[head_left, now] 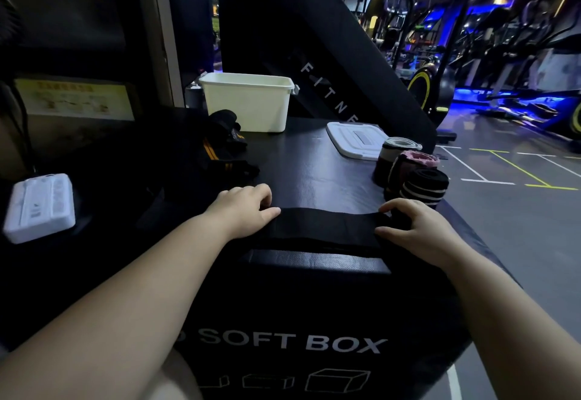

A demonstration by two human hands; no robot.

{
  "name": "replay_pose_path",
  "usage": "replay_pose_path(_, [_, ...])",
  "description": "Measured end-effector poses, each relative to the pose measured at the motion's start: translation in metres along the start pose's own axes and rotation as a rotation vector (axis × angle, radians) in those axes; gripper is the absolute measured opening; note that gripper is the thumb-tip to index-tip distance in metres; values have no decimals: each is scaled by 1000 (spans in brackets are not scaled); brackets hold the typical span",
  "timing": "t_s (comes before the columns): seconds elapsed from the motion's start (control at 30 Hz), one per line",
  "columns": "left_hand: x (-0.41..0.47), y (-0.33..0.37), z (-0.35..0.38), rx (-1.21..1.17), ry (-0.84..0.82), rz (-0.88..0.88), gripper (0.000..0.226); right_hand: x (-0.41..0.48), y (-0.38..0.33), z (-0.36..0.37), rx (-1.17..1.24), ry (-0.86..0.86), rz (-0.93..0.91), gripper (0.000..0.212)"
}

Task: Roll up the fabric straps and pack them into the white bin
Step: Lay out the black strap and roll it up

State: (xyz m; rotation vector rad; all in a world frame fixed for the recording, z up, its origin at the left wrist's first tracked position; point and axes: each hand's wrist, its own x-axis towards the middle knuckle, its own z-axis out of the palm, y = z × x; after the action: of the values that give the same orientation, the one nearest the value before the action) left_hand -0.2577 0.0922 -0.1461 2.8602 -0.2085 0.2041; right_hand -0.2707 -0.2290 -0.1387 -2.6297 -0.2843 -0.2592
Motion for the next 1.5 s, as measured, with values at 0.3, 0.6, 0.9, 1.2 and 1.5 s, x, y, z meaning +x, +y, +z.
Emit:
replay_pose_path(0.3, [5,-28,-6,25,-20,-24,30,2,-11,11,157,49,-59,27])
replay_pose_path(0.6, [6,14,-14,-21,108,-6,28,6,-12,24,247,117,-54,33])
replay_pose_path(0.9, [12,101,21,-151,-139,342,56,-1,-3,16,247,122,-31,29])
replay_pose_path(1.2, [16,122,18,-87,-218,359,64,-2,4,13,201,144,51,30])
replay_pose_path(1.5, [13,130,20,-183,-234,315,55,-8,8,13,373,209,62,31])
